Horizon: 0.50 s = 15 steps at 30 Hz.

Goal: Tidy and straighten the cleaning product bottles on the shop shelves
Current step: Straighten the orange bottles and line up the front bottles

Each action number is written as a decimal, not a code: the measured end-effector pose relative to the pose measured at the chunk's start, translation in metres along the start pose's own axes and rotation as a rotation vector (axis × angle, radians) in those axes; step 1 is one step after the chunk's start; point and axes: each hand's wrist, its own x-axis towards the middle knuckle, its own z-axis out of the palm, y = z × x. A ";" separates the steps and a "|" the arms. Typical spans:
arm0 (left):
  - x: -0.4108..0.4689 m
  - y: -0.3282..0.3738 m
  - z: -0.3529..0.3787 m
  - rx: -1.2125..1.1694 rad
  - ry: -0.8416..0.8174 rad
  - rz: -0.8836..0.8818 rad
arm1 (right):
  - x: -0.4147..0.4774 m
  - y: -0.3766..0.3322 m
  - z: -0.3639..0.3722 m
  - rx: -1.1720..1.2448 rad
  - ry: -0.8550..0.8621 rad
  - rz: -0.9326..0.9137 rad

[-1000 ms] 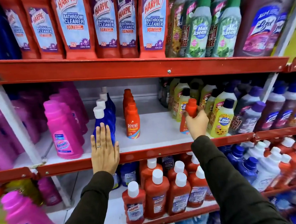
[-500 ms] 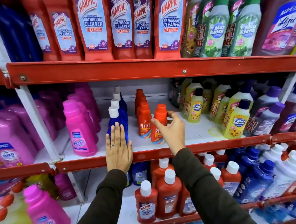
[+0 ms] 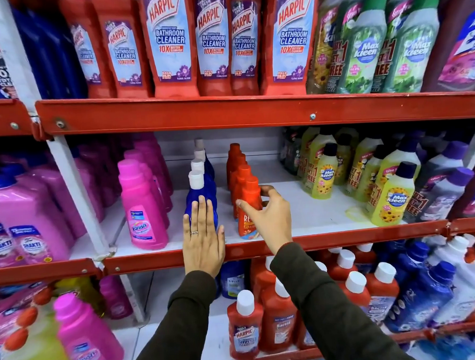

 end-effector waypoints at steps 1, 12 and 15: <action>0.000 0.000 0.001 0.000 0.002 0.000 | 0.000 0.001 0.000 0.004 -0.004 0.005; 0.003 0.021 -0.019 -0.248 -0.045 0.000 | -0.008 0.012 -0.002 0.368 -0.076 0.158; 0.007 0.041 -0.029 -0.684 -0.123 -0.002 | -0.009 0.017 -0.006 0.501 -0.109 0.290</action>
